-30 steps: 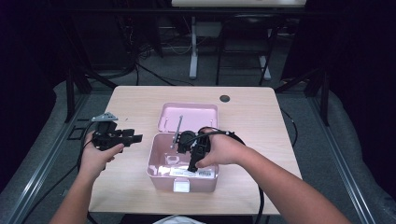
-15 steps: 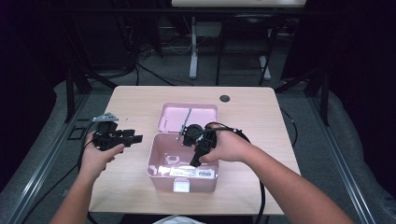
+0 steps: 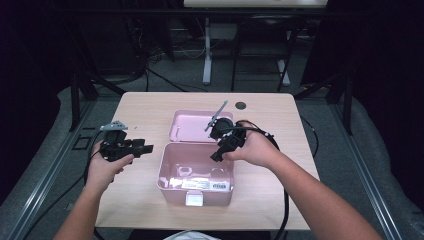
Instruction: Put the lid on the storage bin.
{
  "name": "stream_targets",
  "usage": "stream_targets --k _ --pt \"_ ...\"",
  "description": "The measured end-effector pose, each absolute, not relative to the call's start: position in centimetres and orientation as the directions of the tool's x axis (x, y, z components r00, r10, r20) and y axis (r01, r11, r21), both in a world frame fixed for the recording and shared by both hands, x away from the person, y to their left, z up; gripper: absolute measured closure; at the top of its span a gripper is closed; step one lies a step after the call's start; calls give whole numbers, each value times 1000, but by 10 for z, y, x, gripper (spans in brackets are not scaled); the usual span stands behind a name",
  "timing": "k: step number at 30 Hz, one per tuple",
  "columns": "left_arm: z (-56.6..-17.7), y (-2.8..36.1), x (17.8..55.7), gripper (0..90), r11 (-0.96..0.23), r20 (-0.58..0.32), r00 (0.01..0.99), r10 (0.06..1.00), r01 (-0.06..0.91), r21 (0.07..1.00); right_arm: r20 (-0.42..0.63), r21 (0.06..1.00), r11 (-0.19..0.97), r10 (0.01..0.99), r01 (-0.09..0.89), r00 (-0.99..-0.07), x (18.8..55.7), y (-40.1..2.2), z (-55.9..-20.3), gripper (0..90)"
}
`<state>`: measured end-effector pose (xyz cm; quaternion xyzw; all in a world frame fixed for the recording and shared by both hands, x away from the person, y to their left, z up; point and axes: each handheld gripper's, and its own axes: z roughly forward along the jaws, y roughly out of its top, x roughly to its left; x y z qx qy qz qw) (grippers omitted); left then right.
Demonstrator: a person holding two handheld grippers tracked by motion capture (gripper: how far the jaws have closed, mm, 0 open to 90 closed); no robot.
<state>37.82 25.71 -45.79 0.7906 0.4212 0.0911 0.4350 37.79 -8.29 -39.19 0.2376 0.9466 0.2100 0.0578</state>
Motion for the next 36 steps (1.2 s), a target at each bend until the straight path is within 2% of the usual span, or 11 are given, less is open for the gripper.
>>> stream_targets --k 9,15,21,32,36 --pt "-458 255 378 485 -267 -226 638 736 581 769 10 473 729 557 495 -830 390 -99 -395 446" --pt "-457 253 378 484 -262 -237 647 725 577 773 16 522 648 643 555 -766 397 -109 -395 434" --pt "-457 252 377 484 -265 -224 647 729 568 779 23 555 598 684 578 -729 403 -119 -397 438" --pt "-457 250 376 459 -269 -205 660 722 541 797 38 571 543 732 616 -680 412 -137 -408 433" --pt "-457 247 375 444 -286 -184 669 720 528 800 45 549 528 756 648 -653 417 -143 -412 433"
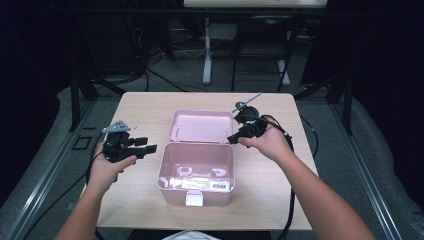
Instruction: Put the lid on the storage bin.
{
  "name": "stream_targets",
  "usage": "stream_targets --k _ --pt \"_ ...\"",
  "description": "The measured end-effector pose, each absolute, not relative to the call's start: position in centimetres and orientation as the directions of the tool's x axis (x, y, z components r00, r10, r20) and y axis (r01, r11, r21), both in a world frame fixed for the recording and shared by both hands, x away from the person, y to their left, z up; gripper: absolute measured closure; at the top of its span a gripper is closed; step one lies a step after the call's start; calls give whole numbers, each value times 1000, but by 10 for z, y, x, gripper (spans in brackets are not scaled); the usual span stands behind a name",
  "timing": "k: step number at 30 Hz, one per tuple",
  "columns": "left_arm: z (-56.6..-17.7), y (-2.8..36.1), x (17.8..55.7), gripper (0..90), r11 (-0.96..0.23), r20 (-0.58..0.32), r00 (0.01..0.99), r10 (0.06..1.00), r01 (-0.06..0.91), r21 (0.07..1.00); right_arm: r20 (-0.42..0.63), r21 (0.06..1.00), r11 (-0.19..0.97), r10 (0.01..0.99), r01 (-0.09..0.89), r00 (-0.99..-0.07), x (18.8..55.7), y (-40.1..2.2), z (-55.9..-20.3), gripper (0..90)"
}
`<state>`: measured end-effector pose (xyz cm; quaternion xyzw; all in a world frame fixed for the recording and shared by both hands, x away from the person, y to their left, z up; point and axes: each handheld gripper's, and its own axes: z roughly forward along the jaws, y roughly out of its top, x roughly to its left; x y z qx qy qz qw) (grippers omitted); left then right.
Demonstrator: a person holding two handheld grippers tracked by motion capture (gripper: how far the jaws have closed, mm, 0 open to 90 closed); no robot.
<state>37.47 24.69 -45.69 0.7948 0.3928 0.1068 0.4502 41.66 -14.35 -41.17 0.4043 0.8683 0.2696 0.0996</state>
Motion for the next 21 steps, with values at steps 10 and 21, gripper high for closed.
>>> stream_targets --k 10,21 --pt "-460 237 373 428 -323 -155 691 706 509 798 69 581 446 806 681 -587 423 -152 -416 450" --pt "-466 226 372 470 -340 -165 694 701 528 779 59 587 416 833 694 -549 436 -148 -427 462"
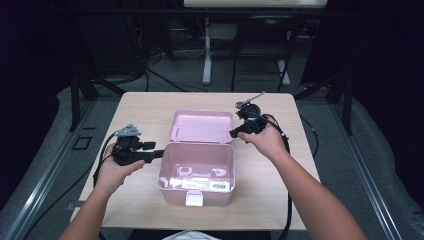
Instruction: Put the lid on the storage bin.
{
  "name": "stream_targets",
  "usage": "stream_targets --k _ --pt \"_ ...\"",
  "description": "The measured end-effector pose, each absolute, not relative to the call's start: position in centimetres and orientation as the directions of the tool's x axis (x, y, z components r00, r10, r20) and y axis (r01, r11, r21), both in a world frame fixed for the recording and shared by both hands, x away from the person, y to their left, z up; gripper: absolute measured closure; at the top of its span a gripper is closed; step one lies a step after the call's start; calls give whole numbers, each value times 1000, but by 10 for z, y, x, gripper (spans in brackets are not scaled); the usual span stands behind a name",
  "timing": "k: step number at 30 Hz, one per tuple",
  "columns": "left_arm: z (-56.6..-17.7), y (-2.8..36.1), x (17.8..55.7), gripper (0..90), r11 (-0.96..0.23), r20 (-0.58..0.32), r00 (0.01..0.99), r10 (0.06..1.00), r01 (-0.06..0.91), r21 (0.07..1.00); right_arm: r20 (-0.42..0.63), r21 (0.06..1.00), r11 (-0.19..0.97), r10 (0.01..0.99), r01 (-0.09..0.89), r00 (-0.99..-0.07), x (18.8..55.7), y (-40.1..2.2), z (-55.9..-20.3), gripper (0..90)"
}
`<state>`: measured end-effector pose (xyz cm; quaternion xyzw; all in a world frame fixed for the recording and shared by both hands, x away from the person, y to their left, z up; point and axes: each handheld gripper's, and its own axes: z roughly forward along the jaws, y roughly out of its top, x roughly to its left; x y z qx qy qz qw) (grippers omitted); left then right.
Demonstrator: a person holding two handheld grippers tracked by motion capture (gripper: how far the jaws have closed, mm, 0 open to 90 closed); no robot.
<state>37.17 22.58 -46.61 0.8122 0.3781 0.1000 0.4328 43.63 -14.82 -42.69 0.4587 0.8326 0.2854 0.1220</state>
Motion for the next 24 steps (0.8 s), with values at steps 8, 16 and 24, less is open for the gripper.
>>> stream_targets --k 8,16,24 --pt "-470 220 370 596 -342 -169 697 697 531 776 64 590 395 847 704 -528 443 -143 -431 470" --pt "-471 218 369 703 -346 -175 708 684 527 776 79 601 362 861 713 -503 451 -141 -436 484" --pt "-471 215 367 744 -360 -166 716 678 521 774 88 598 322 883 734 -460 459 -141 -444 506"
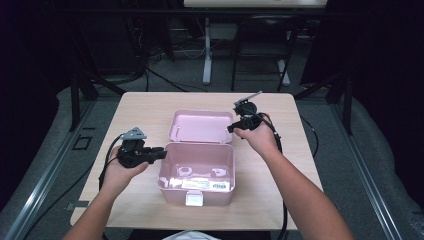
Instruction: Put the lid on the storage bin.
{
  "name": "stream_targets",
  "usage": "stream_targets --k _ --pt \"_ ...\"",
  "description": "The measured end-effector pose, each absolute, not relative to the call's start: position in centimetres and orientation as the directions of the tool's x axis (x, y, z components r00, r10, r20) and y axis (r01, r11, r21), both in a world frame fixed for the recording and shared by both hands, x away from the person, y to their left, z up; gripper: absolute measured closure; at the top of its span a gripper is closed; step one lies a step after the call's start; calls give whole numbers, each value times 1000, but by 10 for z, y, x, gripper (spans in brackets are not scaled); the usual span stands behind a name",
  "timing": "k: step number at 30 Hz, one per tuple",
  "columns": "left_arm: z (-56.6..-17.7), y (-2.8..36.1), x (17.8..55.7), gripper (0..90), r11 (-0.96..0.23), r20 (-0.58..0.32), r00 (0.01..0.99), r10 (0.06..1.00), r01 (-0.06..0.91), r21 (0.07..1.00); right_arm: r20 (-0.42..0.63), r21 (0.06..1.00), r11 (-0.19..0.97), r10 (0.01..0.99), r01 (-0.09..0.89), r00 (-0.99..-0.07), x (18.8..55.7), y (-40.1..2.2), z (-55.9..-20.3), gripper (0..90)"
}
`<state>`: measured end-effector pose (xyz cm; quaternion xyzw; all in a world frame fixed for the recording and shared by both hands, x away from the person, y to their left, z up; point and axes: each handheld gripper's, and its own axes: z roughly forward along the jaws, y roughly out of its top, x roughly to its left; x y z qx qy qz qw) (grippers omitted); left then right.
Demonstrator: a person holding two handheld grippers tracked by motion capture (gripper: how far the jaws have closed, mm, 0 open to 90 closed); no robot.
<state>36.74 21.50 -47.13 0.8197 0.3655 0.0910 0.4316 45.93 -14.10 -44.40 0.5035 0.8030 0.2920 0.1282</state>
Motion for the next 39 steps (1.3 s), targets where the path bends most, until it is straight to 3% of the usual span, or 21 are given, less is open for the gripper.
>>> stream_targets --k 39 --pt "-471 216 367 752 -360 -168 716 677 522 773 115 599 173 948 782 -298 500 -134 -467 552"
